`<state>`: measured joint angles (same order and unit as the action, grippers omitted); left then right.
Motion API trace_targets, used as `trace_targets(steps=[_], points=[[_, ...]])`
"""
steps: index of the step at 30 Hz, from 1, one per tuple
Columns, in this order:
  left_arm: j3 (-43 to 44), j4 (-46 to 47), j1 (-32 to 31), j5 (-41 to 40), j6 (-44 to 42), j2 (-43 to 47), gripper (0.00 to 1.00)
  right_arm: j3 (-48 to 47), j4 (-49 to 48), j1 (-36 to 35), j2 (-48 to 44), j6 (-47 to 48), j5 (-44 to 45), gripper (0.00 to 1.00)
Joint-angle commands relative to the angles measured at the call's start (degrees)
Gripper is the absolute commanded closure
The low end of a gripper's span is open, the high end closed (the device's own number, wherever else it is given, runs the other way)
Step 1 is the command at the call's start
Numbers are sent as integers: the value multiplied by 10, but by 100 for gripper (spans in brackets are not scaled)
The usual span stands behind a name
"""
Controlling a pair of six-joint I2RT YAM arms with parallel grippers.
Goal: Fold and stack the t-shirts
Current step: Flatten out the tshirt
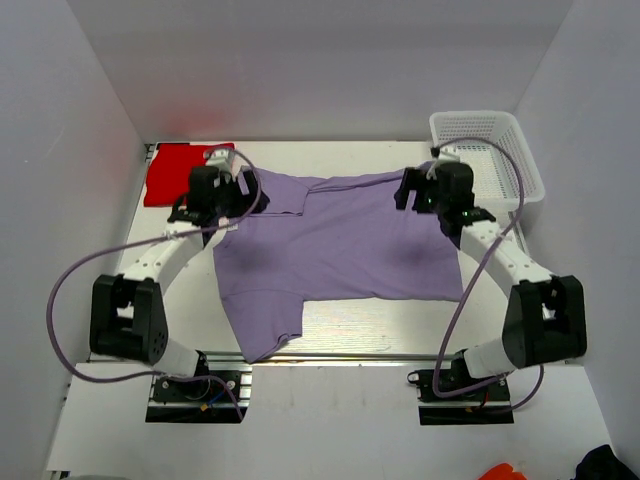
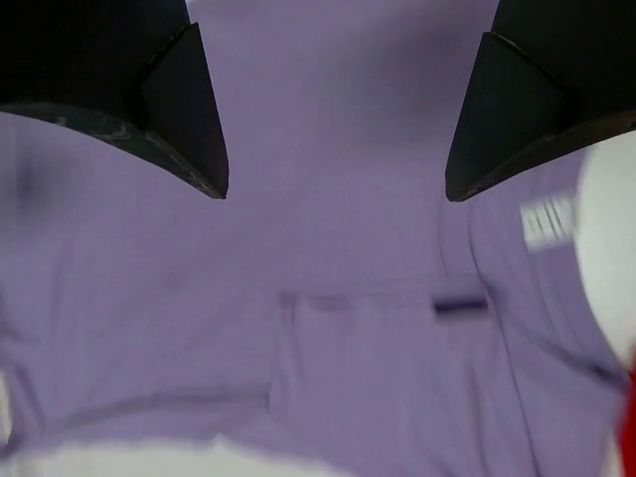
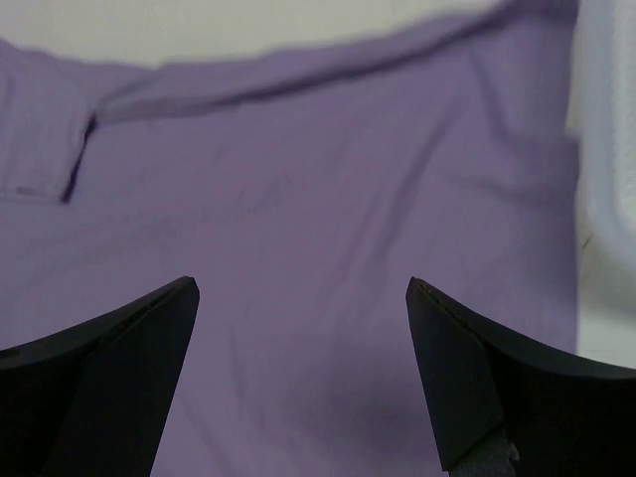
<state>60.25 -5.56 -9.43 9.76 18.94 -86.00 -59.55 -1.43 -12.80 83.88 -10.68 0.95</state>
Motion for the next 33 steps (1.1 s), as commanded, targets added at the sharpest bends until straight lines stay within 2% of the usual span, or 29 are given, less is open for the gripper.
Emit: trace_targets(steps=[1,3,4,7,11,14,21,24,33], points=[[-95,-7,-8,89,39,74,0,81,12,1,-44,-90,-38,9],[-141,-17,-8,103,61,108,0,114,6,1,-81,-135,-43,9],[-178,-26,-14,103,68,125,0,161,0,0,-89,-141,-52,9],[-219,-93,-26,98,82,181,0,209,-14,4,-129,-168,-30,9],[-266,-161,-37,104,101,230,0,226,3,1,-158,-176,-14,9],[-290,-171,-42,61,102,219,0,249,-7,1,-158,-183,-19,9],[-307,-148,-42,79,102,195,0,282,12,1,-151,-191,17,9],[-319,-148,-42,57,107,188,0,302,13,3,-145,-196,23,9],[-362,-214,-42,37,149,171,0,360,36,2,-101,-244,-3,9]])
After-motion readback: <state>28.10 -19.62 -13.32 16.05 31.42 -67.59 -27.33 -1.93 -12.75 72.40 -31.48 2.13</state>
